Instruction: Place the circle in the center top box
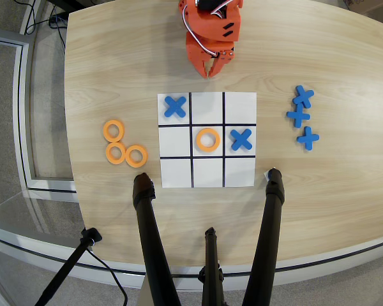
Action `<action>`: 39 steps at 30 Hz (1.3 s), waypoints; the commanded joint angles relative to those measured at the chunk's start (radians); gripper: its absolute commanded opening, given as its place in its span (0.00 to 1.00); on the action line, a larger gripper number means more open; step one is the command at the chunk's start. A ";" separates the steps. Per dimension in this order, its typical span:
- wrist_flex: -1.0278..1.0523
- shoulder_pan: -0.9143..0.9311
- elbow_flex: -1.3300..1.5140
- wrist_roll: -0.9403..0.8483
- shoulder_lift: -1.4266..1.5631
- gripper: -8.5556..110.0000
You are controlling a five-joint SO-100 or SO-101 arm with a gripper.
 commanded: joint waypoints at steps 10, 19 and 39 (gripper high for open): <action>0.005 -0.005 0.057 0.005 -0.008 0.07; 0.005 -0.005 0.057 0.005 -0.008 0.07; 0.005 -0.005 0.057 0.005 -0.008 0.07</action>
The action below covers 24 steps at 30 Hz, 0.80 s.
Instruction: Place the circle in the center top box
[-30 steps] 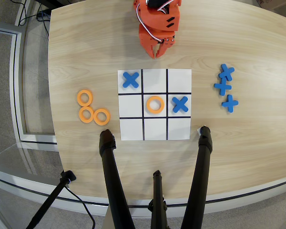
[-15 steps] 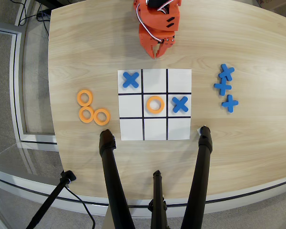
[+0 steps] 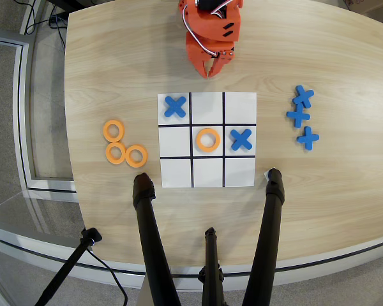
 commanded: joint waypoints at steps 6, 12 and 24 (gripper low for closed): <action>-0.035 -0.018 0.026 -0.006 -0.061 0.08; -0.190 0.074 -0.144 0.005 -0.245 0.11; -0.110 0.229 -0.876 0.035 -0.824 0.19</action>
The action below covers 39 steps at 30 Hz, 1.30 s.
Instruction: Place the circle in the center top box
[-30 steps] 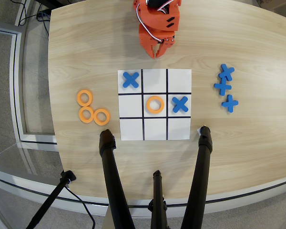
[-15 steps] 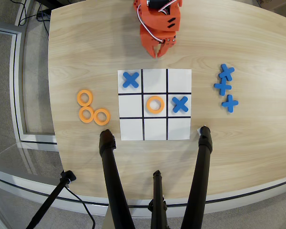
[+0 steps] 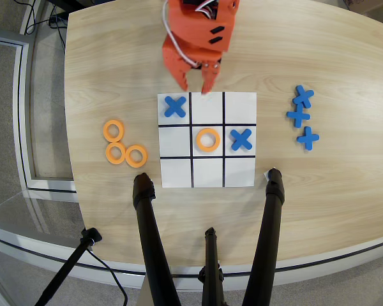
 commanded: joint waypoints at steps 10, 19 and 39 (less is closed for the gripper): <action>-0.284 0.155 -0.433 0.072 -0.592 0.27; -0.476 0.270 -0.650 0.063 -1.031 0.28; -0.479 0.259 -0.976 0.126 -1.483 0.29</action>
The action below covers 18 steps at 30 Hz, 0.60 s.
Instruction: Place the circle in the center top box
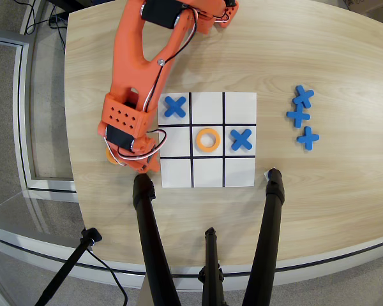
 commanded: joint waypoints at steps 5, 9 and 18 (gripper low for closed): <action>-0.008 -0.020 -0.100 0.031 -0.046 0.29; -0.011 -0.020 -0.112 0.037 -0.080 0.29; -0.031 -0.015 -0.101 0.080 -0.124 0.29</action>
